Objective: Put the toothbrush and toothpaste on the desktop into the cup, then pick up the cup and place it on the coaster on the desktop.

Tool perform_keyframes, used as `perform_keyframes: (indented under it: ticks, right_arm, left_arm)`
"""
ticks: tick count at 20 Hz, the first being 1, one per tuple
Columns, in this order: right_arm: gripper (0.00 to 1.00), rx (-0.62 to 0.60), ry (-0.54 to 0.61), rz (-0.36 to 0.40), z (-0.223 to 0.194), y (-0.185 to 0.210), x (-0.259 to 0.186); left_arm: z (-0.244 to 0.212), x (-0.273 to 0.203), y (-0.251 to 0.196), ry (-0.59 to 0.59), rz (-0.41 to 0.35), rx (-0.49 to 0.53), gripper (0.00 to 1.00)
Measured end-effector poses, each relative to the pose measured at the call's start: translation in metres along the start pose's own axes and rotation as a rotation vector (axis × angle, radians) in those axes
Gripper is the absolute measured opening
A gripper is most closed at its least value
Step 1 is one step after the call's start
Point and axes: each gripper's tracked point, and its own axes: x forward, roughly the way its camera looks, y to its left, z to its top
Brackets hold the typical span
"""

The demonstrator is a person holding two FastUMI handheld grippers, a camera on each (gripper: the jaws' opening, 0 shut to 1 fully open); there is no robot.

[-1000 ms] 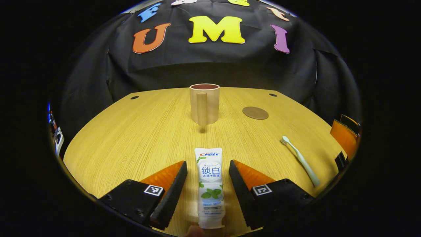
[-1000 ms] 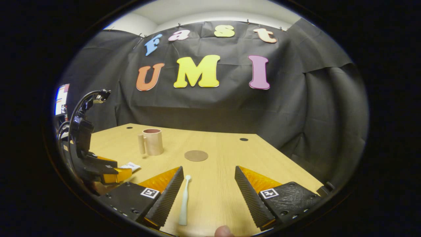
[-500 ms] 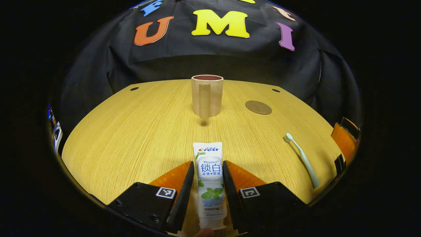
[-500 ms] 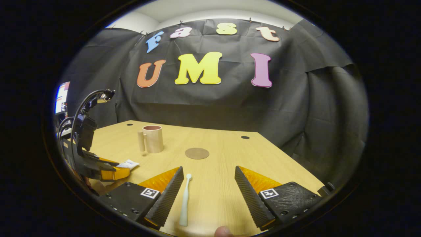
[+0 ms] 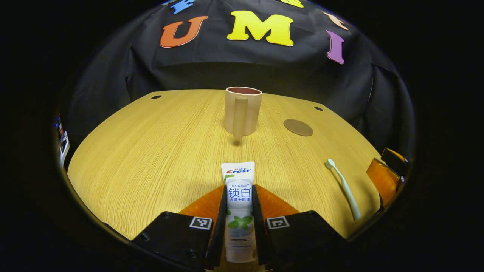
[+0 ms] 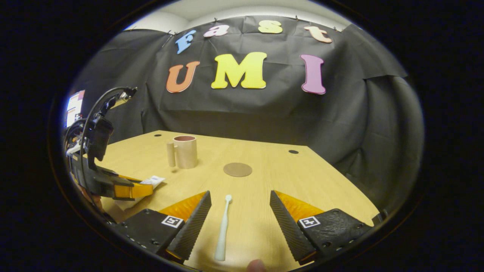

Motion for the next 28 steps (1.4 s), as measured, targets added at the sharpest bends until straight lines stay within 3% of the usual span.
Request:
perform_keyframes:
  ticks: [10,21,24,25,26,28]
  right_arm:
    - [0.95,0.054,0.103,0.046,-0.023,0.007,0.01]
    - [0.95,0.051,0.14,0.038,-0.025,0.01,0.017]
    - [0.97,0.04,0.197,0.04,-0.031,0.017,0.032]
    - [0.93,0.038,0.229,0.042,-0.035,0.018,0.037]
    - [0.97,0.045,0.261,0.047,-0.04,0.02,0.041]
    - [0.94,0.075,0.332,0.067,-0.05,0.026,0.048]
  left_arm:
    - [0.034,-0.029,-0.005,-0.148,-0.009,0.022,0.32]
    - [0.065,-0.054,-0.007,-0.262,0.006,0.045,0.28]
    - [0.079,-0.059,-0.004,-0.294,0.004,0.04,0.28]
    - [0.084,-0.059,-0.004,-0.305,0.0,0.035,0.28]
    - [0.089,-0.06,-0.005,-0.315,-0.004,0.035,0.28]
    - [0.1,-0.064,-0.005,-0.343,-0.008,0.036,0.28]
